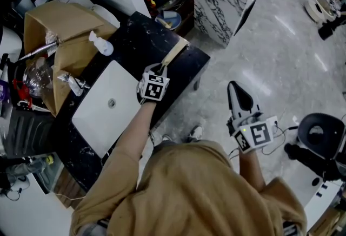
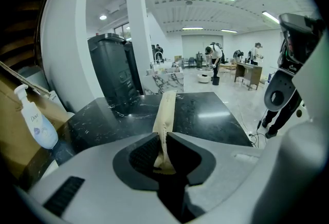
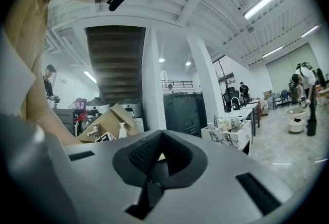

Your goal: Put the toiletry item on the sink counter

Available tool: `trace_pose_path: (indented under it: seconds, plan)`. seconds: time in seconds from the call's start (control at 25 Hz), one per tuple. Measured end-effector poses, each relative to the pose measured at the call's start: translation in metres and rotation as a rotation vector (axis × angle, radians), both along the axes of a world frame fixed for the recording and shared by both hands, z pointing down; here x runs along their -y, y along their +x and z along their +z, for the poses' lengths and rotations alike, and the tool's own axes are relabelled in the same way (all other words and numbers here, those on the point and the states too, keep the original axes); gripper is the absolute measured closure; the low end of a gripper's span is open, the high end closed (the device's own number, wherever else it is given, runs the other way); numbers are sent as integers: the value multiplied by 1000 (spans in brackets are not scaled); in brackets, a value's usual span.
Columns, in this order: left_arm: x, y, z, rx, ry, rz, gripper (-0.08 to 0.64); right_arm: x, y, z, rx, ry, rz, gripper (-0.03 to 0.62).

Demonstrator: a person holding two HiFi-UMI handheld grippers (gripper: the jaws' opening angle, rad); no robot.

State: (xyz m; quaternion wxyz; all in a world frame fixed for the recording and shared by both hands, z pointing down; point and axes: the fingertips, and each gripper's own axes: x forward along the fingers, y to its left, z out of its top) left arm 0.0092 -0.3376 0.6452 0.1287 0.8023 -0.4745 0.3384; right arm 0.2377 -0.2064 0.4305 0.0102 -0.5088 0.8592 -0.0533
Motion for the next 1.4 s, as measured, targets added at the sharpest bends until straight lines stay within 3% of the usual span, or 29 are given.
trace_pose_path:
  seconds: [0.16, 0.2, 0.28, 0.4, 0.76, 1.0, 1.4]
  plan:
    - [-2, 0, -1, -30, 2, 7, 502, -11, -1, -5, -11, 7, 29, 588]
    - [-3, 1, -2, -41, 4, 8, 462, -14, -1, -6, -16, 6, 36, 588]
    - [-4, 2, -7, -55, 24, 6, 290, -20, -3, -7, -24, 3, 49, 588]
    - [-5, -3, -20, -61, 83, 13, 222, -31, -10, -6, -33, -2, 66, 588]
    - [-30, -27, -36, -155, 89, 28, 209, -60, -55, -10, -67, -8, 71, 588]
    - [-42, -52, -63, -218, 143, 0, 210, -77, -88, -24, -73, 8, 38, 588]
    - [-61, -89, -91, -315, 206, -31, 229, -82, -100, -26, -119, 4, 84, 588]
